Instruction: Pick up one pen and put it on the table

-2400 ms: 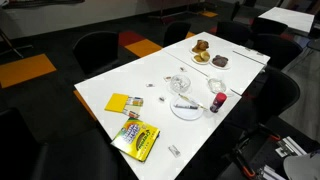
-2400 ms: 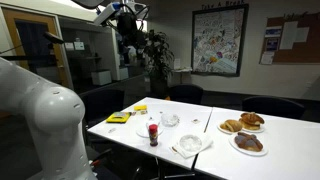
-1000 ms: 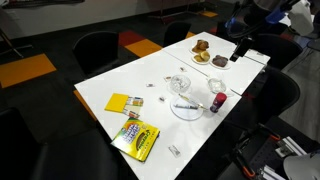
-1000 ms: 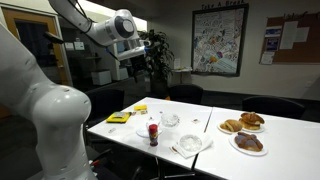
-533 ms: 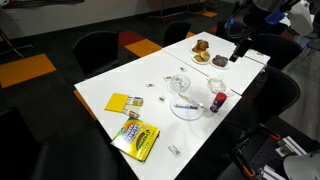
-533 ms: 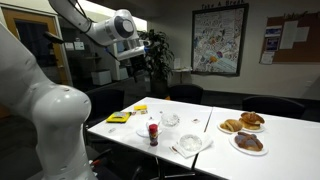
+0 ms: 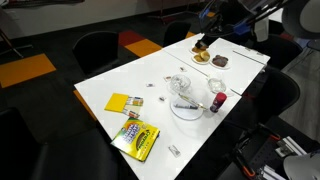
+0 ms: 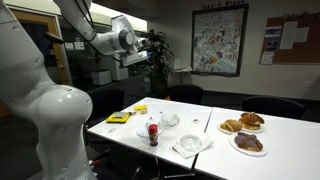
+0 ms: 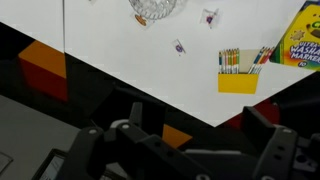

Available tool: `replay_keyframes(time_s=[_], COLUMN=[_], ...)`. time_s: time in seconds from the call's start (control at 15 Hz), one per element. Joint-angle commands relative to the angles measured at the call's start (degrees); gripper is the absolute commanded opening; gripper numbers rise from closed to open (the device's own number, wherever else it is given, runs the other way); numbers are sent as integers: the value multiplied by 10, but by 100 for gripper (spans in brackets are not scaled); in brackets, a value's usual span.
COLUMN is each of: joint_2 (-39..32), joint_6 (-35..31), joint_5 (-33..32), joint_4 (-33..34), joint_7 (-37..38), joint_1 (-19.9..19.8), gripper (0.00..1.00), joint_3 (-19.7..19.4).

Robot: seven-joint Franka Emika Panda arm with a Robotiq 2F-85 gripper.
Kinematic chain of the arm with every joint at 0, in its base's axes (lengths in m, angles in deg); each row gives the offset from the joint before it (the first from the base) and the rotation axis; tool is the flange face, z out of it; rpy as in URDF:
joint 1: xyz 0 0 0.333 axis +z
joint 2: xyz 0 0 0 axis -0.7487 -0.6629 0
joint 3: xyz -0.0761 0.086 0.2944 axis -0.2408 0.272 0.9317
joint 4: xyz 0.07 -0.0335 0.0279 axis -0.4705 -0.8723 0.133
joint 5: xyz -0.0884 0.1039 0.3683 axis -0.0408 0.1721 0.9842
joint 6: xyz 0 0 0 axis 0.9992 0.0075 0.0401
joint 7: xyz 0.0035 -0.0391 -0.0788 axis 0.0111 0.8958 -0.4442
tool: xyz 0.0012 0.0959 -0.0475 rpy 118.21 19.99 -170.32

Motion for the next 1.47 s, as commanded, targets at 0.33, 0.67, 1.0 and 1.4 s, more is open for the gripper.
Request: replay_keyframes(time_s=[0.33,0.67,1.0,1.4], joint_2=[-256,-323,-379,-432], joint_6=[-204,-27,93,69], joint_5=[319,507,310,174], joint_4=[82,192,207,256], joint_7=[-154,-334,-252,-244], joint_1=[189,100,-11,-60], gripper=[100,100,100,100], joint_3=[-58,36,11,42])
